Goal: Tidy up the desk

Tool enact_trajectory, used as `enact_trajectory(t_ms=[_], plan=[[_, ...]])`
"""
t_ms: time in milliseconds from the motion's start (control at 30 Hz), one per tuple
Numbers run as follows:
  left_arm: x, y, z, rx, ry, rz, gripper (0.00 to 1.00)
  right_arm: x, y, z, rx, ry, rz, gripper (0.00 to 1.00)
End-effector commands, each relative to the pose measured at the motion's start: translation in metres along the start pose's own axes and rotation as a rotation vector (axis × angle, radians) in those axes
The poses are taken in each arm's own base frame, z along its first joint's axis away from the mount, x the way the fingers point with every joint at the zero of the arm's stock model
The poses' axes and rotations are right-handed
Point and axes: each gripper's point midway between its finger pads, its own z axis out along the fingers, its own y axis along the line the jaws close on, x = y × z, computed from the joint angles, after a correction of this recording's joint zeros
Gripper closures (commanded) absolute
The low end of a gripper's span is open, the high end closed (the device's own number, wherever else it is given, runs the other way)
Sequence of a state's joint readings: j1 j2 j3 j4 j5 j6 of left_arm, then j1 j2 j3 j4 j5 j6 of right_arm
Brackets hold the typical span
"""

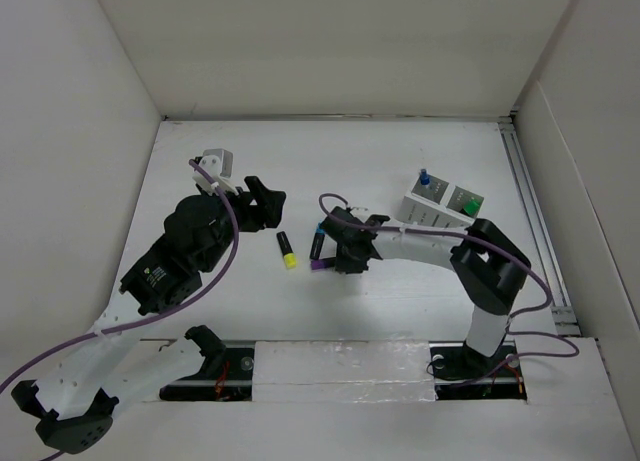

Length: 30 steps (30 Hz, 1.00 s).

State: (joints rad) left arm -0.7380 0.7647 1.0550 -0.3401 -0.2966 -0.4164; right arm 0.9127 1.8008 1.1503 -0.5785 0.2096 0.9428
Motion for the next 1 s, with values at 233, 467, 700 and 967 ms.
enact_trajectory(t_ms=[233,467,700,967], plan=[[-0.016,-0.001,-0.004,-0.003,-0.047,-0.009,0.32,-0.088,0.02,0.018,-0.024,-0.17,0.023,0.7],[-0.017,-0.001,-0.006,-0.004,-0.042,-0.013,0.32,-0.118,0.03,0.002,-0.072,-0.225,0.049,0.52],[-0.015,-0.002,-0.005,0.002,-0.039,-0.014,0.32,-0.106,0.053,-0.029,-0.128,-0.252,-0.037,0.46],[-0.017,-0.002,-0.007,0.003,-0.043,-0.002,0.32,-0.088,0.056,-0.004,-0.08,-0.196,-0.062,0.47]])
